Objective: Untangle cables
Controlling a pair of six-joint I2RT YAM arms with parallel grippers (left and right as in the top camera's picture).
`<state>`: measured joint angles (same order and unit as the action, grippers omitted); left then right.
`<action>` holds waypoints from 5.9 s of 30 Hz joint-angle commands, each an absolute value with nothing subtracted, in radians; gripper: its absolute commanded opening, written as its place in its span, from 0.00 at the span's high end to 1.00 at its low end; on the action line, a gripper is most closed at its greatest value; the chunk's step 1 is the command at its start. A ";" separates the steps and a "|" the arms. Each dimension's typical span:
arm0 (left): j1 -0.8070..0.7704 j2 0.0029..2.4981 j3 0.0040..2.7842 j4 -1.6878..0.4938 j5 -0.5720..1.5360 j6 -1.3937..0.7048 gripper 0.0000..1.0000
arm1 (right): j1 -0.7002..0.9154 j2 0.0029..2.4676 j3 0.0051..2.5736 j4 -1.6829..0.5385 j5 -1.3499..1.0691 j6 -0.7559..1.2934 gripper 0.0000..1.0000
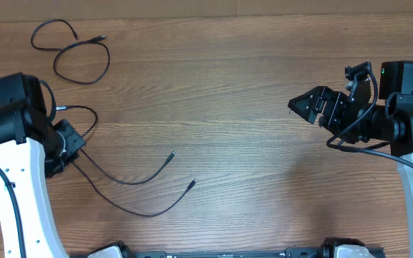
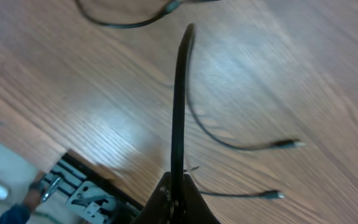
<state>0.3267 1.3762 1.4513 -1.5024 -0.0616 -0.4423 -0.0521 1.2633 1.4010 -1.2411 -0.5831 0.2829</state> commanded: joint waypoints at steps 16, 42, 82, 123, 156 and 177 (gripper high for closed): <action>0.579 1.369 1.196 -1.255 -0.242 -0.584 0.96 | -0.056 1.265 1.415 -1.235 -0.561 0.253 0.00; 0.719 1.378 1.179 -1.127 -0.584 -0.575 0.96 | -0.056 1.265 1.415 -1.225 -0.560 0.253 0.00; 0.779 1.531 1.179 -1.145 -0.522 -0.478 0.96 | -0.056 1.317 1.415 -1.229 -0.558 0.253 0.00; 0.869 1.599 1.267 -0.582 -0.626 -0.017 0.00 | -0.056 1.323 1.415 -1.200 -0.558 0.260 0.00; 0.752 1.615 1.249 -1.091 0.036 -0.587 0.96 | -0.056 1.323 1.415 -1.244 -0.558 0.257 0.00; 0.753 1.895 1.246 -0.959 -0.013 -0.625 0.96 | -0.056 1.323 1.415 -1.248 -0.558 0.261 0.00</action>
<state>0.7528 1.8877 1.2495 -0.9657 0.0124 -0.6117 -0.0517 1.3205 1.4010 -1.2495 -0.5674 0.2615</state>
